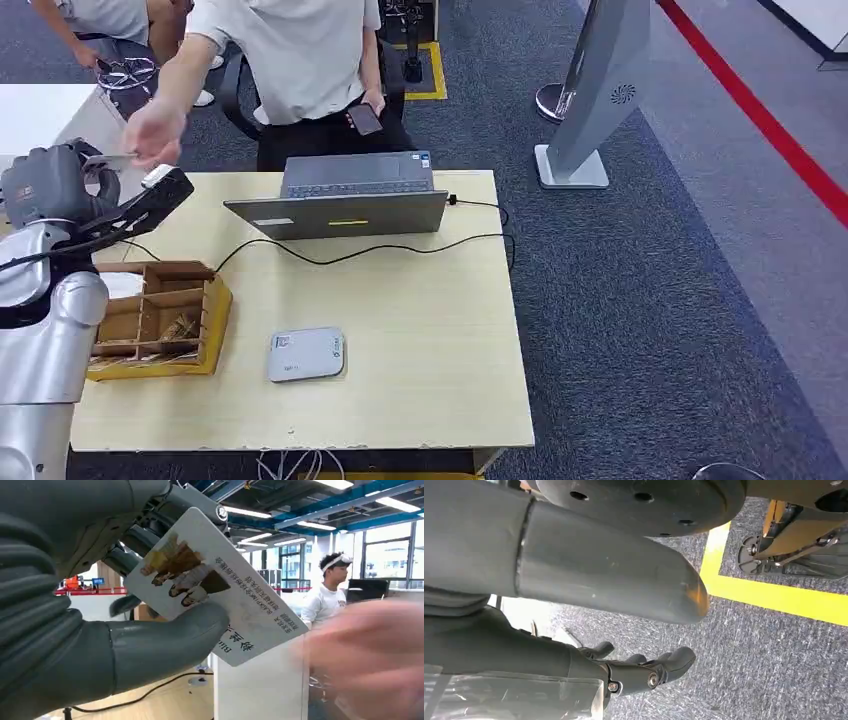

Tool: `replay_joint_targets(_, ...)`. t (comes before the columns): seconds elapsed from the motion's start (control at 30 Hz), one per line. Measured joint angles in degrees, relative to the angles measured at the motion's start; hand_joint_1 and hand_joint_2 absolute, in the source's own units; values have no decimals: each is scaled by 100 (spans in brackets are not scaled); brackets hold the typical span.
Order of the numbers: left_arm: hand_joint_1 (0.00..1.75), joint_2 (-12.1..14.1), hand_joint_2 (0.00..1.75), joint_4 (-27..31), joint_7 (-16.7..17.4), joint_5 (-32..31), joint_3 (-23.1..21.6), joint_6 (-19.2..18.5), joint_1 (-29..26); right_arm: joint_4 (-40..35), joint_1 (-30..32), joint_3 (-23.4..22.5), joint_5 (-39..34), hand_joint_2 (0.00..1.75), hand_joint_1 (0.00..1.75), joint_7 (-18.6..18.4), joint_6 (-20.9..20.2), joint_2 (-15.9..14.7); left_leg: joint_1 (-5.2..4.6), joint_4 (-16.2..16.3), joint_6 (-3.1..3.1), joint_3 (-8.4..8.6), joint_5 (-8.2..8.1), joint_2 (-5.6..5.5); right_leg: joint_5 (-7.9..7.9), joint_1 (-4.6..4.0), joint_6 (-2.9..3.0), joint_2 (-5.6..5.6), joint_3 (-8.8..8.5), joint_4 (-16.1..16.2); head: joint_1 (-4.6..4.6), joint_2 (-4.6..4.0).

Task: Pass the card to the sensor for recognition and then transmit it.

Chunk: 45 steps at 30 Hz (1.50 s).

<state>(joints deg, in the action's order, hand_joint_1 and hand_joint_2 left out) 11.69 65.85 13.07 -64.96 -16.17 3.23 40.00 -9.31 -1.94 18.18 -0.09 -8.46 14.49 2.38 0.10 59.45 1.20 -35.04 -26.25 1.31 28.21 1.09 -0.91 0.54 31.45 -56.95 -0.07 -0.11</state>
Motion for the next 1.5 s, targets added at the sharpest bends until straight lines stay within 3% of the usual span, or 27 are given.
replay_joint_targets(0.2, 175, -4, 175, 0, -7, 13, 0, 2, 0, 0, 0, 0, -2, 0, 0, 4, 0, 0, 0, 0, 0, 0, 0, 0, 0, 0, 0, 0, 0, 0, 0, 0)
replay_joint_targets(0.4, 175, -31, 175, 307, -448, 77, -44, 446, -249, 0, 4, 0, -94, 0, 0, 20, 33, 2, -1, 0, 0, -1, 0, 0, 0, 1, 0, 1, -1, 0, 0, 0)
replay_joint_targets(0.53, 175, -52, 175, 1569, -920, 100, -357, 986, -1060, 2, 20, -22, -195, 0, 0, -33, 127, 2, -3, 0, 6, -2, -8, -1, 9, 2, -9, 0, -2, 6, -2, 0)
replay_joint_targets(0.67, 175, 9, 175, 2838, -1038, -227, -970, 1374, -1971, 2, 46, -90, -258, 0, 0, -33, 197, 11, -4, 0, 7, -3, -19, -1, 15, 4, -13, 1, -3, 9, 7, 0)
replay_joint_targets(0.77, 175, 83, 175, 3388, -1036, -302, -1264, 1460, -2358, 2, 58, -118, -271, 0, 0, -33, 208, 15, -4, 0, 9, -3, -21, -2, 16, 3, -14, -3, -2, 9, 11, 0)
replay_joint_targets(0.93, 175, 201, 175, 3762, -1040, -247, -1480, 1510, -2612, 2, 63, -127, -262, 0, 0, -33, 214, 15, -3, -1, 7, 0, -18, -4, 16, 1, -13, -6, -4, 6, 9, 0)
replay_joint_targets(1.03, 175, 223, 175, 3786, -981, -192, -1578, 1409, -2752, 2, 65, -127, -262, 0, 0, -50, 216, 15, -2, -1, 6, 1, -17, -4, 15, 1, -12, -6, -4, 5, 9, 0)
replay_joint_targets(1.17, 175, 205, 175, 3599, -647, -186, -1709, 740, -2801, 2, 64, -127, -254, 0, 0, -103, 219, 15, -3, -1, 6, 0, -17, -8, 15, 2, -13, -9, -5, 6, 9, 0)
replay_joint_targets(1.27, 175, 75, 175, 3133, -363, -214, -1801, 232, -2805, 2, 63, -127, -234, 0, 0, -107, 221, 17, -4, 0, 6, 0, -17, -8, 14, 3, -13, -8, -4, 6, 9, 0)
replay_joint_targets(1.5, 175, -245, 175, 2255, -87, -306, -1893, -125, -2799, 2, 61, -127, -179, 0, 0, -166, 223, 17, -4, 1, 7, -1, -18, -9, 14, 4, -13, -8, -4, 7, 9, 0)
